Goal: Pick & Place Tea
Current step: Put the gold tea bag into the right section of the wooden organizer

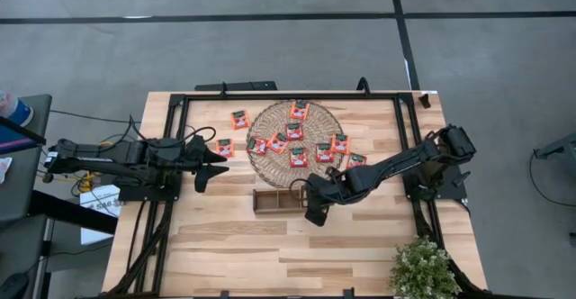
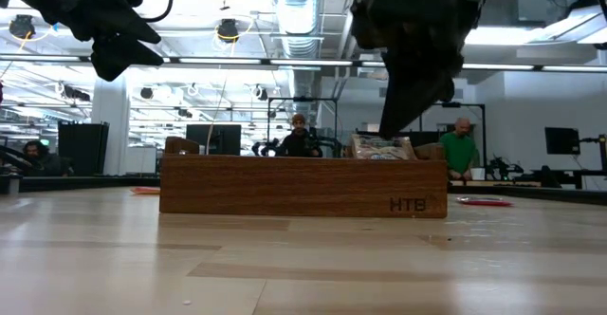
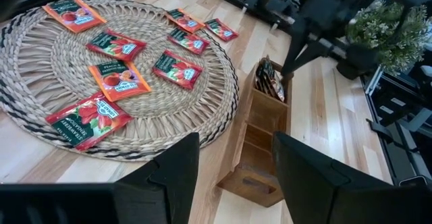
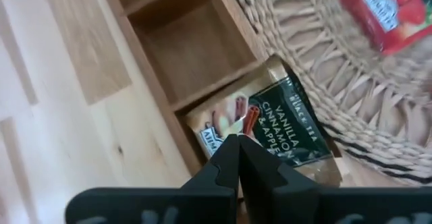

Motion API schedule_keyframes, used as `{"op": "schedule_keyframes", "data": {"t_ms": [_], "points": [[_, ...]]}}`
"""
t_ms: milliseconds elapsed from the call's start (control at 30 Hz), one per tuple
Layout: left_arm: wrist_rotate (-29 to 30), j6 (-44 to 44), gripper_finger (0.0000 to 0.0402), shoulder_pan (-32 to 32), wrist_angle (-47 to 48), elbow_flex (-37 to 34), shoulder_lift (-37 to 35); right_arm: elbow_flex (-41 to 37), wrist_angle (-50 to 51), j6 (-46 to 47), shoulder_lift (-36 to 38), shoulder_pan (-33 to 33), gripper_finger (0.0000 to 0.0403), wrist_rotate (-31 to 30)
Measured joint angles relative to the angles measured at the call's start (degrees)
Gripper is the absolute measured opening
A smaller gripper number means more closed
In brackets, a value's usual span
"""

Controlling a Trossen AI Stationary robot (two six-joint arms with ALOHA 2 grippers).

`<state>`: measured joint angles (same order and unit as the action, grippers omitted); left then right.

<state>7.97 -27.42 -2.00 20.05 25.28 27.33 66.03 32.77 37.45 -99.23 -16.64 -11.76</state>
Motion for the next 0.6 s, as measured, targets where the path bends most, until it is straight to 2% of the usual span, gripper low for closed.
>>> {"op": "schedule_keyframes", "data": {"t_ms": [267, 600], "points": [[0.04, 1.27, 0.0179, 0.00, 0.00, 0.00, 0.00, 0.97, -3.01, 0.06, -5.29, -0.16, 0.0000, 4.06], [0.26, 1.27, 0.0179, -0.02, 0.00, 0.00, -0.02, 3.85, -0.61, -0.05, -6.59, -0.20, 0.0000, 4.07]]}}
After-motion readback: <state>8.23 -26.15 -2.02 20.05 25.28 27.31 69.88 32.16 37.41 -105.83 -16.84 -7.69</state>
